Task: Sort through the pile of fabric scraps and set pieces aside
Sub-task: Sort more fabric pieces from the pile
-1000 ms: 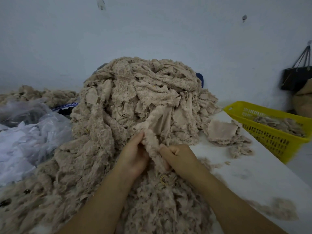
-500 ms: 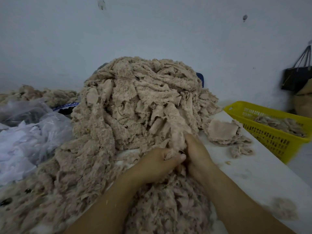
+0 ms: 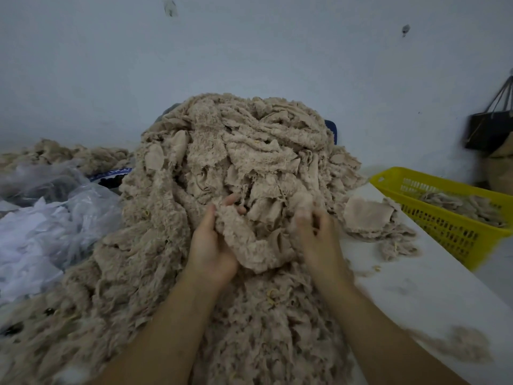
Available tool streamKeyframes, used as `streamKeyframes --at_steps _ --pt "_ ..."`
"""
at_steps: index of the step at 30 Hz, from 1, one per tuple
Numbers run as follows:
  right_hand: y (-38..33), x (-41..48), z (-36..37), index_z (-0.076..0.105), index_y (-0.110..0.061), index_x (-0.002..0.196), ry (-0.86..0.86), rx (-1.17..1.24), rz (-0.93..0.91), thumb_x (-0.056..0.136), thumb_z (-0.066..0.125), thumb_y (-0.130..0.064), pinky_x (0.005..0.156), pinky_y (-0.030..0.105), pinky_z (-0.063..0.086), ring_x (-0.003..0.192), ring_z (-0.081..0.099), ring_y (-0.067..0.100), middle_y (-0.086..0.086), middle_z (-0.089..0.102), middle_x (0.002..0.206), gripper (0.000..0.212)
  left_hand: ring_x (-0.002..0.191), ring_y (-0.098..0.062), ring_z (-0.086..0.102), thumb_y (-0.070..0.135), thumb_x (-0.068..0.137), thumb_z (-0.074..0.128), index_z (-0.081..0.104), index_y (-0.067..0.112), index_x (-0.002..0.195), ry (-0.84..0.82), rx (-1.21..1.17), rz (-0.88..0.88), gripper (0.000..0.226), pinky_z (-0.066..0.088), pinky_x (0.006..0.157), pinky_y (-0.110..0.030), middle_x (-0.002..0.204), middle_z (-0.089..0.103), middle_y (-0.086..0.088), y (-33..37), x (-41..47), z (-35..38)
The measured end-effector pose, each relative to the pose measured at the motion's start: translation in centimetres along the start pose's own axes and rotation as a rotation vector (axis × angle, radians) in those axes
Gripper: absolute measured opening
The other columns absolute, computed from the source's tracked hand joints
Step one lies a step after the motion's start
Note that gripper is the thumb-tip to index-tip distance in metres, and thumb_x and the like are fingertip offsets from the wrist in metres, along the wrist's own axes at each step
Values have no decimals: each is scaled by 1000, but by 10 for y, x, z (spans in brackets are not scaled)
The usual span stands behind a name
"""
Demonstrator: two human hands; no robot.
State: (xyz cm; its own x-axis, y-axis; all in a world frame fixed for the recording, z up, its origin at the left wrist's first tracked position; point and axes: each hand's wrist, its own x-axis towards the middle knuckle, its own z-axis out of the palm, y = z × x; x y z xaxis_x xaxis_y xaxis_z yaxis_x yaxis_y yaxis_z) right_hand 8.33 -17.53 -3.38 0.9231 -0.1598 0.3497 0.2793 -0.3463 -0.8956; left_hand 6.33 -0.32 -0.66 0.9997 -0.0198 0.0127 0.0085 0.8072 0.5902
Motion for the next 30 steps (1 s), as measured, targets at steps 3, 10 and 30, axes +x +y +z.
streamKeyframes --at_steps 3,10,30 --pt "-13 -12 4 56 -28 119 -85 -43 -273 90 42 -65 96 11 33 120 39 -1 -14 43 125 49 68 -16 67 40 105 37 70 14 108 -40 -23 -16 43 59 62 -29 83 67 -5 -2 0 2" --pt "-13 -17 16 35 -24 66 -405 -197 -353 103 46 -33 60 22 32 66 36 1 -8 36 69 40 69 -10 64 28 102 46 66 17 85 34 -49 23 29 55 69 -26 76 62 3 -2 4 0" --pt "-11 12 -14 63 -11 105 -237 1167 388 87 59 -38 67 30 58 82 70 16 7 69 94 33 127 2 29 74 78 60 52 32 139 -237 1675 305 74 26 101 -15 140 38 21 -33 6 -12"
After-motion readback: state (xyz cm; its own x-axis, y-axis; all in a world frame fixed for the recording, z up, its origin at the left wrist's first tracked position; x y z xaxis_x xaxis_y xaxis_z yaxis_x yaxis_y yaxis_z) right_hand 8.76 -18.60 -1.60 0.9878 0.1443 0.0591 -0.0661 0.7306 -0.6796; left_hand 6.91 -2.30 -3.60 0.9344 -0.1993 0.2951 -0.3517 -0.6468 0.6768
